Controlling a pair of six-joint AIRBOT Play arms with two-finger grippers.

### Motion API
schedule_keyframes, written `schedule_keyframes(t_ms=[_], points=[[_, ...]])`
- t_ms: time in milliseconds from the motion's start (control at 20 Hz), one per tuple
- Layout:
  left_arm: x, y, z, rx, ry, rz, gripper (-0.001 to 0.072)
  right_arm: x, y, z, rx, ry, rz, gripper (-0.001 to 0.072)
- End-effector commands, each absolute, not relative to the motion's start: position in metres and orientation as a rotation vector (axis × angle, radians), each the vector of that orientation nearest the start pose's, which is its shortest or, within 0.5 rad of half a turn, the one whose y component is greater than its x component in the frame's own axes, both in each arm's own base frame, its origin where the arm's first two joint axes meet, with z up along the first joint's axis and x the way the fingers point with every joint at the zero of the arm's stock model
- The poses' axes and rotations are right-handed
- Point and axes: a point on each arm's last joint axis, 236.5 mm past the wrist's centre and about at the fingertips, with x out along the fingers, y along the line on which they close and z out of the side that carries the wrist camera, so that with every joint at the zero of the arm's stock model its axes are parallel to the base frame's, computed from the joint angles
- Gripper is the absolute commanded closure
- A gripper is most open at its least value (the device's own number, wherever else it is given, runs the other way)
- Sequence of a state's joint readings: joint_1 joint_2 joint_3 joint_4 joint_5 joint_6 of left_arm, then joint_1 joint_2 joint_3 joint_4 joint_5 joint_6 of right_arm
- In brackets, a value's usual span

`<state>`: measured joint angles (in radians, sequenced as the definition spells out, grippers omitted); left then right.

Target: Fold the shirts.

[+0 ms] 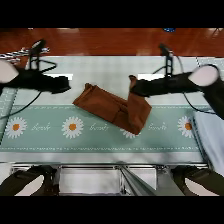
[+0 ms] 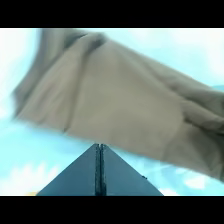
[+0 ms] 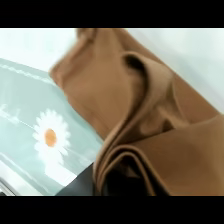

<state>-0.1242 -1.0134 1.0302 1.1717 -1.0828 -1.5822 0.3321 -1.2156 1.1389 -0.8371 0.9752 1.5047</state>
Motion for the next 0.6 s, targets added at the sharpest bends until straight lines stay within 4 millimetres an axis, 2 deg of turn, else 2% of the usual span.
schedule_keyframes(t_ms=[0, 100, 250, 400, 550], points=[[0.296, -0.08, 0.065, -0.341, 1.002, -0.208, 0.0695, 0.384, 0.336, 0.066, 0.49, 1.159, 0.747, 0.0689], [0.276, -0.081, 0.052, -0.376, 1.015, -0.196, 0.0694, 0.393, 0.37, 0.055, 0.495, 1.184, 0.791, 0.0689], [0.263, -0.088, 0.033, -0.414, 1.057, -0.206, 0.0695, 0.406, 0.408, 0.038, 0.518, 1.201, 0.83, 0.0689], [0.264, -0.088, 0.022, -0.432, 1.067, -0.198, 0.0694, 0.421, 0.429, 0.023, 0.567, 1.214, 0.838, 0.0689], [0.267, -0.086, 0.015, -0.439, 1.053, -0.183, 0.0695, 0.428, 0.451, 0.023, 0.665, 1.215, 0.877, 0.0667]])
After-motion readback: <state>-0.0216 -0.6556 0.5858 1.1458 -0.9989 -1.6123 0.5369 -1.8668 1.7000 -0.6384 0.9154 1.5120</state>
